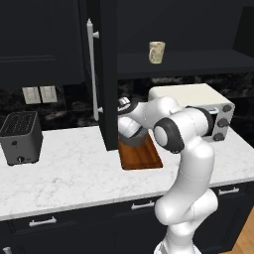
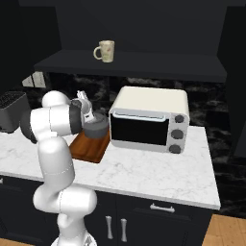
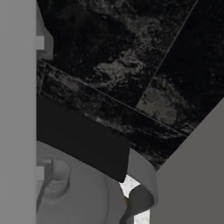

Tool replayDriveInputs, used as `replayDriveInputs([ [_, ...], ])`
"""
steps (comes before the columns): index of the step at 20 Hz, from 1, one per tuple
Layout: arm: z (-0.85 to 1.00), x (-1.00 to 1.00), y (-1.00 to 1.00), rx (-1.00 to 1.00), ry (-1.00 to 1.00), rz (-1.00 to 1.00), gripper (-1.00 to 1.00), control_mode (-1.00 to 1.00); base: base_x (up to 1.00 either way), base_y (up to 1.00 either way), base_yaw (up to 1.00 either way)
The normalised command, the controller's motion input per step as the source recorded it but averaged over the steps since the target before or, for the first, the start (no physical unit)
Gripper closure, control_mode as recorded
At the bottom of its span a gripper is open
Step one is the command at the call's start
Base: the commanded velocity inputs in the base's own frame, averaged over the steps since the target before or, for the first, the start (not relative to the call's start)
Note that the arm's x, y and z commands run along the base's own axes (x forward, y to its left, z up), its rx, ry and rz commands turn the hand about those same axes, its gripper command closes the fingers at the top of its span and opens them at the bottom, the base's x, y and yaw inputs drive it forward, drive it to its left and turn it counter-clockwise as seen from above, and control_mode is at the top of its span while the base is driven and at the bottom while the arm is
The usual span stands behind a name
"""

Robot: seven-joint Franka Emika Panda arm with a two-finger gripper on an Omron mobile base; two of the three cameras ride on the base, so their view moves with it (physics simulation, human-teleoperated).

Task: Pick the kettle from the counter and place it on the tray. Then pick the mug from the cabinet and place it on the tray. Then close the cabinet doors.

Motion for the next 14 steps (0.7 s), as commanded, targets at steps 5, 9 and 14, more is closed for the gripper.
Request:
replayDriveInputs([
  [5,0.01,-0.24,0.0,0.0,0.06,0.0,-1.0,-1.0,0.0,0.0,0.0],
  [9,0.13,-0.23,-0.01,0.0,0.04,0.0,-1.0,-1.0,0.0,0.0,0.0],
  [14,0.32,-0.36,0.0,0.01,0.01,0.0,-1.0,-1.0,0.0,0.0,0.0],
])
